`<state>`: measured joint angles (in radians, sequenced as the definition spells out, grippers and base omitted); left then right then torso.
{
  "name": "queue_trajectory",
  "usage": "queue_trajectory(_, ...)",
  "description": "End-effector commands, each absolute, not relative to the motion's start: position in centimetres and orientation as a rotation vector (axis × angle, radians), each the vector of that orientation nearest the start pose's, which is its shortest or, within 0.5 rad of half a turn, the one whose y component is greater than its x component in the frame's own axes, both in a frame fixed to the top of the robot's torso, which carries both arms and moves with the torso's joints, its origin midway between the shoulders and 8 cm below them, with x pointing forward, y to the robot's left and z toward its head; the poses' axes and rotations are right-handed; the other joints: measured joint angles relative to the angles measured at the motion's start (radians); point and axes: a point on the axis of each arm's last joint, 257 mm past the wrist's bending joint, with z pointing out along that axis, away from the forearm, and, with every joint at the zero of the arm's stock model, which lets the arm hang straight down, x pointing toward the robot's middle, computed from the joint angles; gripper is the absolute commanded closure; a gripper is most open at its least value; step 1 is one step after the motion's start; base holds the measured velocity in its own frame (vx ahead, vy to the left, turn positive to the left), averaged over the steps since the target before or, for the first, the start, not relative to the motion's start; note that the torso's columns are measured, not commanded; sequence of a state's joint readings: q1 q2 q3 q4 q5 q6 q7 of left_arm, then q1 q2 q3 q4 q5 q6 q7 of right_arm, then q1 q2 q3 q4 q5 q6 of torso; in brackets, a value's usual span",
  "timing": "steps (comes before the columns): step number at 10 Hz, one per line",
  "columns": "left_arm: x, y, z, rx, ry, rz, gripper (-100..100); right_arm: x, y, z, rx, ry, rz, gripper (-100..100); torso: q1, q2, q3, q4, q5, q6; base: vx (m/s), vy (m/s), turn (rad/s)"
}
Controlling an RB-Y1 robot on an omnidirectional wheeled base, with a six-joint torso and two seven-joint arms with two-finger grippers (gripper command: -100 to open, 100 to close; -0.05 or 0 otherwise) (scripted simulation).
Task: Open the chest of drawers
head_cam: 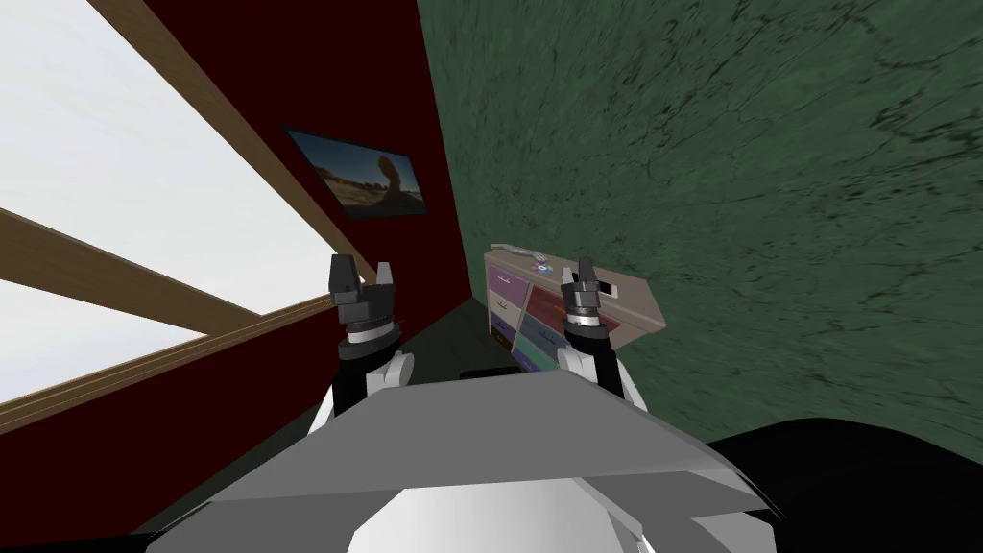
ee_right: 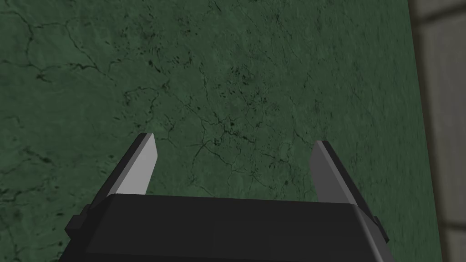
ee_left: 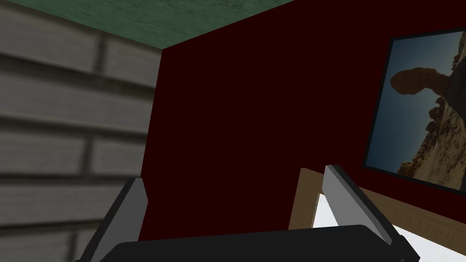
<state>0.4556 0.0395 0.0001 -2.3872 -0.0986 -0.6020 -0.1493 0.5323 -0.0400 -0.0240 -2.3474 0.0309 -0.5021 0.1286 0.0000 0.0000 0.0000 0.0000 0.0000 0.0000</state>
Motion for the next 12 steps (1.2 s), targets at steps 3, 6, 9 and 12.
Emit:
queue_trajectory(3,30.29,24.54,9.80,-0.320,0.544,-1.164,0,32.77,-27.79,4.45,0.523,0.661,1.139,0,0.000,0.175,-0.351,0.176,0.000,0.000,0.000,0.000,0.000)
queue_trajectory(6,30.29,24.53,9.81,-0.320,0.543,-1.164,0,32.77,-27.79,4.46,0.523,0.661,1.139,0,0.000,0.396,-0.792,0.396,0.000,0.000,0.000,0.000,0.000)
queue_trajectory(9,30.29,24.53,9.81,-0.320,0.543,-1.164,0,32.77,-27.79,4.46,0.523,0.661,1.139,0,0.000,0.618,-1.234,0.617,0.000,0.000,0.000,0.000,0.000)
queue_trajectory(12,30.30,24.54,9.79,-0.321,0.544,-1.164,0,32.89,-27.36,4.13,0.442,0.726,1.063,-100,0.002,0.733,-1.472,0.733,0.001,0.000,0.039,0.036,-0.048)
